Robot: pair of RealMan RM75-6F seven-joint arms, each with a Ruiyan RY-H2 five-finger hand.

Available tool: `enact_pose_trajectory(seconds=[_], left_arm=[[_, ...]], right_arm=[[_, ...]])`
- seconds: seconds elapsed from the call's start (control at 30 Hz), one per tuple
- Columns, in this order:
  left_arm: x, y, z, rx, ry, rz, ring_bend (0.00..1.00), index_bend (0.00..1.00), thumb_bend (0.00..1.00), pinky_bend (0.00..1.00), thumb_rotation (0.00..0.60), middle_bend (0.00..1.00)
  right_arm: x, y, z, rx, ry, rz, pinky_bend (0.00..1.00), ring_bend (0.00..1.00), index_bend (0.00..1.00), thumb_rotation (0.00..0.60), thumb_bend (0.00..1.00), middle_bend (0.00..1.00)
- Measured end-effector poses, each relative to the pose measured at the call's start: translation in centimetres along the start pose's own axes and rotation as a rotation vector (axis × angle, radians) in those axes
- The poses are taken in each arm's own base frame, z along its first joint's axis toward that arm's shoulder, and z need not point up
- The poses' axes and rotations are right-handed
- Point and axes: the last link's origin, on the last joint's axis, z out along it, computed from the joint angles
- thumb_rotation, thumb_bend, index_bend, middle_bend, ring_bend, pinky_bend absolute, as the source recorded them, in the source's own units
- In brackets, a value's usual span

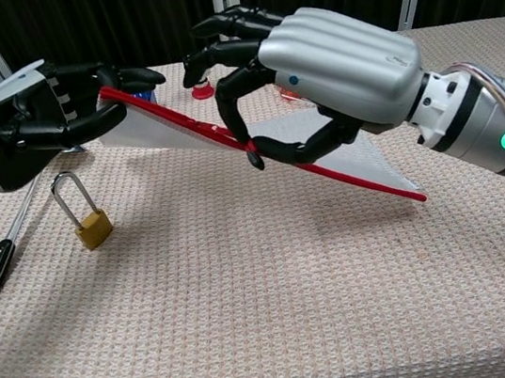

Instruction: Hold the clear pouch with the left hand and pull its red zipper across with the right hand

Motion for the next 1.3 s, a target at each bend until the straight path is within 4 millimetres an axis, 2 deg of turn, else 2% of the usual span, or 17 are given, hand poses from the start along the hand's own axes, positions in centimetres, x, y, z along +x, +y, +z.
enact_pose_trajectory(seconds=[0.27, 0.6, 0.8, 0.97, 1.17, 1.27, 1.3], left_arm=[[1.3, -0.6, -0.3, 0.021, 0.043, 0.042, 0.13, 0.72, 0.46, 0.14, 0.6, 0.26], [3.1, -1.0, -1.0, 0.045, 0.121, 0.139, 0.13, 0.72, 0.46, 0.14, 0.6, 0.26], [3.8, -1.5, -1.6, 0.078, 0.157, 0.173, 0.13, 0.72, 0.46, 0.14, 0.6, 0.26], [3.9, -1.8, -1.7, 0.091, 0.168, 0.177, 0.13, 0.72, 0.46, 0.14, 0.6, 0.27], [3.7, -1.8, -1.6, 0.094, 0.165, 0.183, 0.13, 0.71, 0.46, 0.14, 0.6, 0.26], [3.8, -1.9, -1.6, 0.097, 0.162, 0.208, 0.13, 0.63, 0.46, 0.14, 0.6, 0.25], [3.8, -1.9, -1.6, 0.099, 0.16, 0.225, 0.13, 0.56, 0.44, 0.14, 0.6, 0.24]], right_arm=[[0.9, 1.2, -4.1, -0.059, -0.026, -0.042, 0.0, 0.0, 0.84, 0.6, 0.48, 0.19], [1.5, 3.0, -10.7, -0.185, -0.101, -0.083, 0.0, 0.0, 0.85, 0.6, 0.48, 0.19], [1.7, 4.0, -14.0, -0.265, -0.133, -0.094, 0.0, 0.0, 0.85, 0.6, 0.48, 0.19], [1.7, 4.6, -15.5, -0.304, -0.153, -0.1, 0.0, 0.0, 0.85, 0.6, 0.48, 0.19], [1.8, 4.9, -15.7, -0.312, -0.143, -0.091, 0.0, 0.0, 0.85, 0.6, 0.48, 0.19], [1.9, 5.0, -15.6, -0.313, -0.146, -0.085, 0.0, 0.0, 0.85, 0.6, 0.48, 0.19], [1.8, 5.0, -15.7, -0.315, -0.155, -0.082, 0.0, 0.0, 0.84, 0.6, 0.48, 0.19]])
